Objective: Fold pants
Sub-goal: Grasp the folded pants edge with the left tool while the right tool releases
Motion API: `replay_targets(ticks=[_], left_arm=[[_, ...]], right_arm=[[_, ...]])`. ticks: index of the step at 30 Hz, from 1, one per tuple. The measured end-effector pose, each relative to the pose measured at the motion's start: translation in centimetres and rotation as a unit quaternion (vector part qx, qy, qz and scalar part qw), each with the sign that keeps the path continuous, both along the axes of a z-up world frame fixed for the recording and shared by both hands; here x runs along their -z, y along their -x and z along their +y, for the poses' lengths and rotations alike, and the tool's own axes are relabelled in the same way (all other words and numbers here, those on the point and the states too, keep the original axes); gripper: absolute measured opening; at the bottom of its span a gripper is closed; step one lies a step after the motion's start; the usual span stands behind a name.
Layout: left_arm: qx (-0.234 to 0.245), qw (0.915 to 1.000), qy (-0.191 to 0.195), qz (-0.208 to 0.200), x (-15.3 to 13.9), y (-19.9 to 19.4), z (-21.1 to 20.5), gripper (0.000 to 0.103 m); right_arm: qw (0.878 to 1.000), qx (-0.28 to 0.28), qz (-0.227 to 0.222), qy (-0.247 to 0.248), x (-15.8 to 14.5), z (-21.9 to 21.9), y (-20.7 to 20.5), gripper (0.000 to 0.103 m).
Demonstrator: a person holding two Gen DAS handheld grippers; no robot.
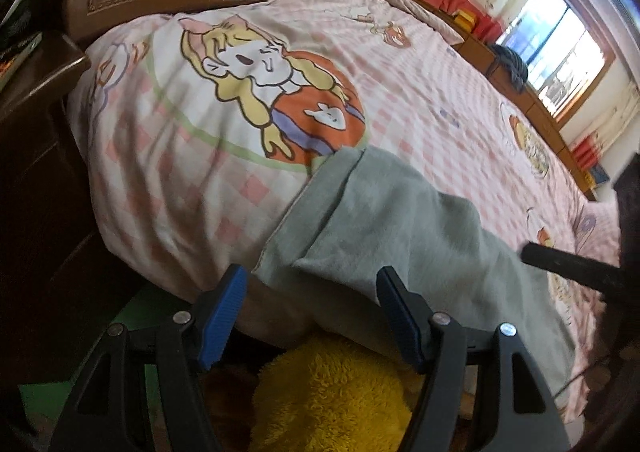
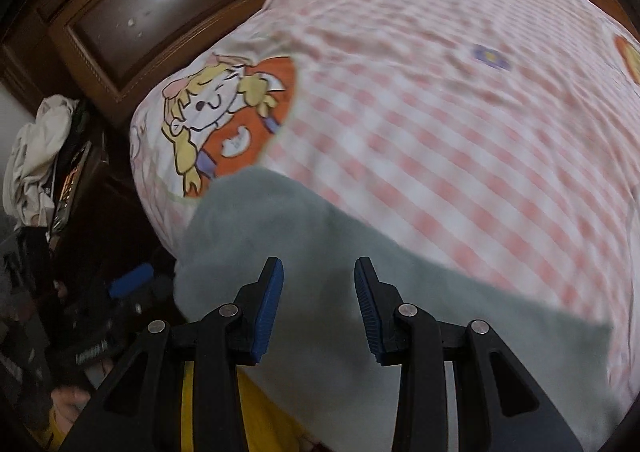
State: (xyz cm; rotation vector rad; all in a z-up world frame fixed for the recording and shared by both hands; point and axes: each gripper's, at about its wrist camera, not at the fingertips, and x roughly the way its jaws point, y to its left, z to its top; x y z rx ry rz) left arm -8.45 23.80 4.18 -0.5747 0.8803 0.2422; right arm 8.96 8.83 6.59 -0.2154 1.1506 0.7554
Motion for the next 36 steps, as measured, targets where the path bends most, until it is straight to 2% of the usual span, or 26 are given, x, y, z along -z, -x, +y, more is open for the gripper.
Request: replay_targets(ticks=[4,6,14,16,18,21,27,31,36], left_arm=[[-0.015,0.9996,0.024,0.003,0.7,-0.3,1.0,0.069],[-0.016,0.999,0.043,0.001,1.1,-0.6,1.2,0.064],[-0.012,0.9979,0.064,0.003,2.2,-1.6,1.2,0.061],[-0.016,0.9971,0.074,0.006,2.8,-1.7,1.3,0.061],[-0.018,0.9958,0.089,0.007,3.4,-1.8,1.5,0.059],[-0.014,0.9952,0.097,0.01,3.9,-1.8,1.3,0.048],[-0.014,0.9946,0.102,0.01,3.9,-1.5,1.3,0.036],[-0.014,0.9942,0.106,0.007,3.5,-1.2,1.0,0.035],[-0.005,0.9962,0.087,0.002,3.2,-1.7,0.3,0.033]], right_arm=[[0.999,-0.034,-0.006,0.011,1.2,3.5,-1.1,0.038],[0.999,-0.047,-0.009,0.016,1.6,5.0,-1.6,0.038],[0.996,-0.079,-0.012,0.028,3.3,7.7,-2.6,0.038],[0.996,-0.087,-0.018,0.026,3.7,7.8,-2.4,0.034],[0.995,-0.087,-0.034,0.024,3.7,7.6,-2.1,0.019],[0.996,-0.08,-0.039,0.008,3.5,7.1,-2.1,0.012],[0.995,-0.084,-0.052,-0.018,2.2,6.5,-1.6,0.007],[0.994,-0.086,-0.065,-0.032,1.3,6.3,-1.0,0.007],[0.992,-0.09,-0.076,-0.049,0.3,5.9,-0.3,0.007]])
